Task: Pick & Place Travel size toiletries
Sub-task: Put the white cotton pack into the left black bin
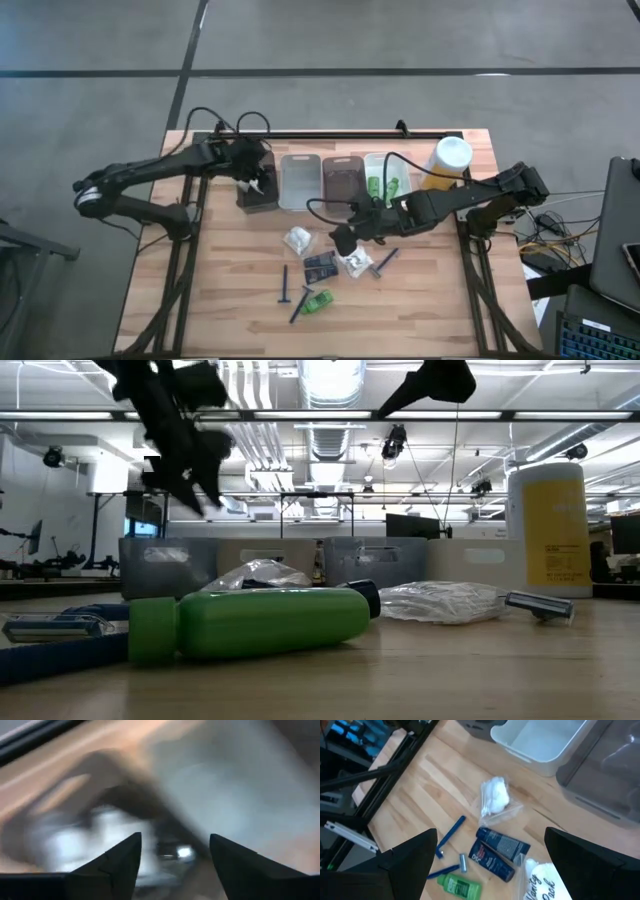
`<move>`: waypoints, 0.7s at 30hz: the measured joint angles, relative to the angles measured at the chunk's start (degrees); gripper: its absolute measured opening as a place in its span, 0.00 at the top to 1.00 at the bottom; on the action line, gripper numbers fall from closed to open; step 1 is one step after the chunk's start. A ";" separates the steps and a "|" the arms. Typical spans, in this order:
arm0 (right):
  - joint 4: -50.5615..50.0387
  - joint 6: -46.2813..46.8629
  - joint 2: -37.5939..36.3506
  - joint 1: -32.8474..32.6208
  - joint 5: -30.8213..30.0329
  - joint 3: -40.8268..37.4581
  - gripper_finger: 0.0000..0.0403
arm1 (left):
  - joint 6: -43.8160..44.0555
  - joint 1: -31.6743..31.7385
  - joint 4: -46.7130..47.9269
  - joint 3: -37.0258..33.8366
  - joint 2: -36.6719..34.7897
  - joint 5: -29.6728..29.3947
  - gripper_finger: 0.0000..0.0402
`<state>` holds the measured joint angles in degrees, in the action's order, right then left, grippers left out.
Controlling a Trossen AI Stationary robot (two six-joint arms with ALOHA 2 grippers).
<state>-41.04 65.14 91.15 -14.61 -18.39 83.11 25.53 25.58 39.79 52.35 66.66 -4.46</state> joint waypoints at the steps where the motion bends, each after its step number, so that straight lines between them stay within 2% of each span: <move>1: -0.31 -0.25 -0.02 0.00 0.52 0.00 0.10 | -3.00 -1.34 -0.95 0.59 -1.24 4.21 0.39; 3: -0.90 -0.76 -0.04 0.00 1.04 0.00 0.10 | -9.91 -5.27 -2.94 1.25 -3.40 12.57 0.39; 5: -1.16 -1.29 -0.04 0.00 1.40 0.00 0.10 | -16.58 -10.68 -4.65 1.13 -4.67 17.53 0.40; 7: -1.18 -2.13 -0.07 -0.02 2.15 0.00 0.10 | -22.82 -17.10 -6.19 0.95 -4.79 16.22 0.41; 10: -1.16 -3.85 -0.07 -0.15 3.34 0.00 0.10 | -28.34 -25.87 -9.30 0.91 -2.68 7.25 0.42; 12: -1.17 -5.03 -0.07 -0.13 5.79 0.00 0.10 | -29.70 -29.64 -10.78 0.91 -0.43 3.86 0.42; 17: -0.68 -5.61 2.23 -0.11 10.71 -0.25 0.10 | -27.46 -34.38 -9.20 0.89 5.13 3.23 0.43; 21: -0.43 -6.19 7.32 -0.13 11.54 -0.42 0.10 | -24.36 -36.70 -7.73 0.86 9.31 3.08 0.44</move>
<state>-41.47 58.95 98.48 -14.74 -6.85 82.70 1.17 -11.12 32.06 53.21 75.97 -1.39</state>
